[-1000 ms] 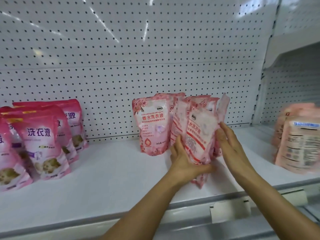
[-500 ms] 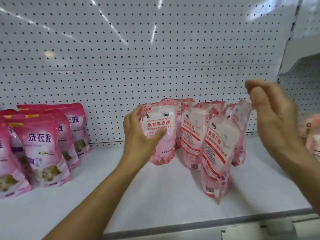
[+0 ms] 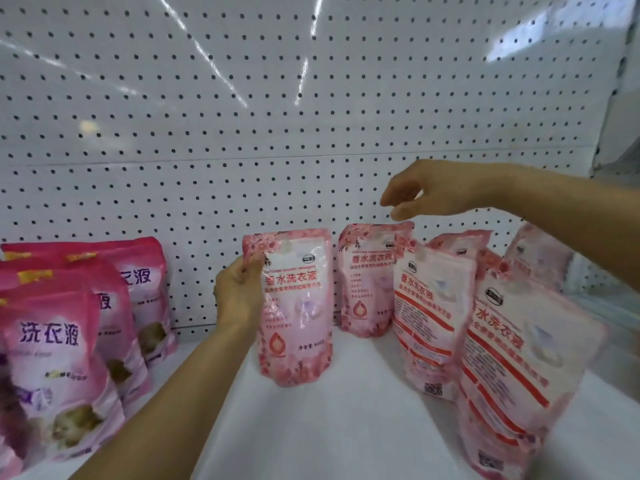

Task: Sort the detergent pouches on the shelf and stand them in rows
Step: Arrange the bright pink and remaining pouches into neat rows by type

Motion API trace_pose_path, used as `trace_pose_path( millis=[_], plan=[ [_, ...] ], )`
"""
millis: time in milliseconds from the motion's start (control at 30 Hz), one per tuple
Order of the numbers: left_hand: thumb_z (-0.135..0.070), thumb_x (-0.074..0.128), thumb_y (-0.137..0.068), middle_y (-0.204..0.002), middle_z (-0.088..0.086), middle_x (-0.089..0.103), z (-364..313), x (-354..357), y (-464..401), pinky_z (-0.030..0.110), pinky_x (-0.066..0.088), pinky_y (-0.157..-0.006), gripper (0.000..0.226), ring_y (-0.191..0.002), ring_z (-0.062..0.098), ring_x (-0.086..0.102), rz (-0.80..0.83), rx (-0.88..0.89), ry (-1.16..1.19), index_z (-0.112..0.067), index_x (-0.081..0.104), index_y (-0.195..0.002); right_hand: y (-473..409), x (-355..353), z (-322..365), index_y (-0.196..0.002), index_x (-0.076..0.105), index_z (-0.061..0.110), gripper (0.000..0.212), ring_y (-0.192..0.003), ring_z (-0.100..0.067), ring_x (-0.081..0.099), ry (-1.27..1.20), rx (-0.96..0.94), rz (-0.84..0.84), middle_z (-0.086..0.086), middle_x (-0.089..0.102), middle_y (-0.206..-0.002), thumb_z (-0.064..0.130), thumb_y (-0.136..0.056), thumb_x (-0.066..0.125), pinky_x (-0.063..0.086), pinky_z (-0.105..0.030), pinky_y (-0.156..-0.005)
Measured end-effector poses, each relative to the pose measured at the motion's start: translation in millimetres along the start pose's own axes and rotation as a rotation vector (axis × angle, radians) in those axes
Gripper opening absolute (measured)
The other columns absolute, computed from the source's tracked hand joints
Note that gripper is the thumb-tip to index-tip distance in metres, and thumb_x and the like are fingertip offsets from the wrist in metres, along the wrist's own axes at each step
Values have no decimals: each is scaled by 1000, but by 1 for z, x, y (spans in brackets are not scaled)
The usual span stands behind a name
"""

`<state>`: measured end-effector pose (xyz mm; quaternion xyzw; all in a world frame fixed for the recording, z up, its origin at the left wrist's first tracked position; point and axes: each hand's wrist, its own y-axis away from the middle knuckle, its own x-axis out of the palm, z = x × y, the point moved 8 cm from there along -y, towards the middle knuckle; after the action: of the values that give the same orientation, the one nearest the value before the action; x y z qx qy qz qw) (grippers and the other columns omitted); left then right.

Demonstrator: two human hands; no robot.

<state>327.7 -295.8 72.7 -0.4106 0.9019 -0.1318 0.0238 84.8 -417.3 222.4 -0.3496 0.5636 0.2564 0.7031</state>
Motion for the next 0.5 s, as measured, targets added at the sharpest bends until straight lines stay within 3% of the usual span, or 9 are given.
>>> trace_pose_path(
  millis=[100,200,300,367,433,500],
  plan=[
    [-48,53,-97,-85,23,72,2,-3,-14,56,58,-75,36,-76,35,70,-20,19,35,-18,67,-84,-28,15,-10,-125,61,23,38,-107,-13,60,24,11,74,10,64,-115,32,-89,67,45,-29,-95],
    [-49,51,-97,-95,28,71,9,5,-22,56,58,-76,45,-78,40,70,-9,1,69,-6,65,-96,-49,31,-19,-123,63,24,37,-99,-12,65,51,29,160,9,70,-108,31,-88,69,51,-36,-95],
    [-46,49,-99,-97,24,72,17,16,-28,51,60,-74,43,-77,34,70,-6,-25,105,-6,65,-101,-64,44,-22,-99,74,22,17,-76,-4,67,101,-25,196,10,72,-87,34,-88,68,54,-28,-79],
    [-45,48,-99,-94,22,73,18,26,-31,55,59,-79,42,-79,37,72,4,-24,103,-8,67,-100,-71,50,-26,-70,69,13,26,-49,-4,50,151,-41,192,8,59,-60,30,-90,66,45,-24,-58],
    [-47,48,-99,-92,20,74,21,38,-33,55,59,-80,45,-83,37,73,17,-19,112,-6,67,-102,-77,52,-31,-57,56,12,38,-46,-10,39,185,-44,160,1,47,-52,26,-91,64,36,-25,-53],
    [-47,48,-99,-91,19,75,22,49,-34,54,60,-80,44,-83,35,73,23,-6,122,-7,67,-101,-79,49,-31,-56,52,11,38,-49,-15,36,236,-53,135,-1,43,-52,24,-91,63,33,-25,-52]
  ],
)
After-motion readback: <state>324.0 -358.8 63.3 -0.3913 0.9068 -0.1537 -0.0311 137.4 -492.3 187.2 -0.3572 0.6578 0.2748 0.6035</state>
